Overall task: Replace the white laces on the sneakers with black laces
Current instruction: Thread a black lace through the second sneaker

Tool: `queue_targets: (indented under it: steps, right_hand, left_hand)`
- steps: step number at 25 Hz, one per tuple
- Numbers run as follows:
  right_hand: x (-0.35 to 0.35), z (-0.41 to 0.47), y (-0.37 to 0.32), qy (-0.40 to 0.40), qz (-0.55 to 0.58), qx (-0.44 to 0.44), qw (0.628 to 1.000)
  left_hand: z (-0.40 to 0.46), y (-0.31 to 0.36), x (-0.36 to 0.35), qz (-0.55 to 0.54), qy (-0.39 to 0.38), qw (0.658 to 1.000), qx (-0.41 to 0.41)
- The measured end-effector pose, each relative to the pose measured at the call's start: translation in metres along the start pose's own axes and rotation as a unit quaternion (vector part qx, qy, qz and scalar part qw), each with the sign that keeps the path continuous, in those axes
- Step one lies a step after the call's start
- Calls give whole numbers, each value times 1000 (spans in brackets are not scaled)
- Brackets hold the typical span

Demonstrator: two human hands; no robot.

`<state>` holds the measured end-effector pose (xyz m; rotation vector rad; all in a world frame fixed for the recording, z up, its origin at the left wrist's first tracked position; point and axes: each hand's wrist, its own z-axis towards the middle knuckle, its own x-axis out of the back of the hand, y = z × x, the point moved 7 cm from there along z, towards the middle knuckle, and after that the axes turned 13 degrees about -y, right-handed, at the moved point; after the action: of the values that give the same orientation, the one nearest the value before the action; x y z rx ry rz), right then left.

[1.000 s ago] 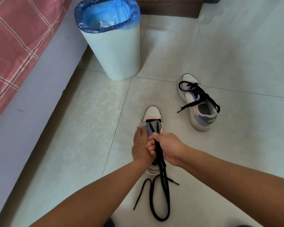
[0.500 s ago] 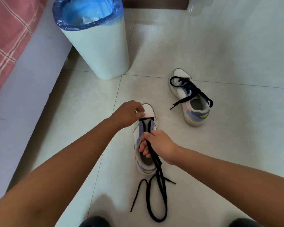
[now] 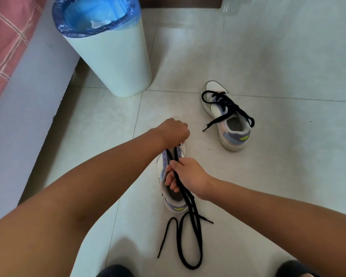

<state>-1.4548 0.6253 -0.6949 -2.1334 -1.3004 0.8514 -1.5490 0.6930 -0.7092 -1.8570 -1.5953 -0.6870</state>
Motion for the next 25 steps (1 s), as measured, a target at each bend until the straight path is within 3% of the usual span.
queue_targets:
  steps: [5,10,13,17,19,21,23,25]
  right_hand:
    - [1,2,2,2,30,2,1000]
    - [0,3,2,-4,21,-3,1000]
    - [0,3,3,-3,19,-10,1000]
    - [-2,4,7,9,71,-22,997]
    - [-2,4,9,12,97,-26,995]
    - [-1,4,9,2,91,-27,996]
    - [-2,4,9,-12,70,-33,997]
    - [-2,4,10,-19,71,-40,997]
  left_hand:
    - [0,-20,5,-164,-62,984,9]
    - [-4,-19,1,-148,-48,988,0]
    - [-1,-18,-5,-136,-92,987,4]
    - [-10,-23,-17,-253,-224,941,8]
    - [-13,-23,-25,-328,-239,914,25]
    - [-12,-25,-25,-362,-170,916,20]
    - [-20,-36,-18,-420,-10,907,37]
    - [-45,-49,-24,-512,140,843,86]
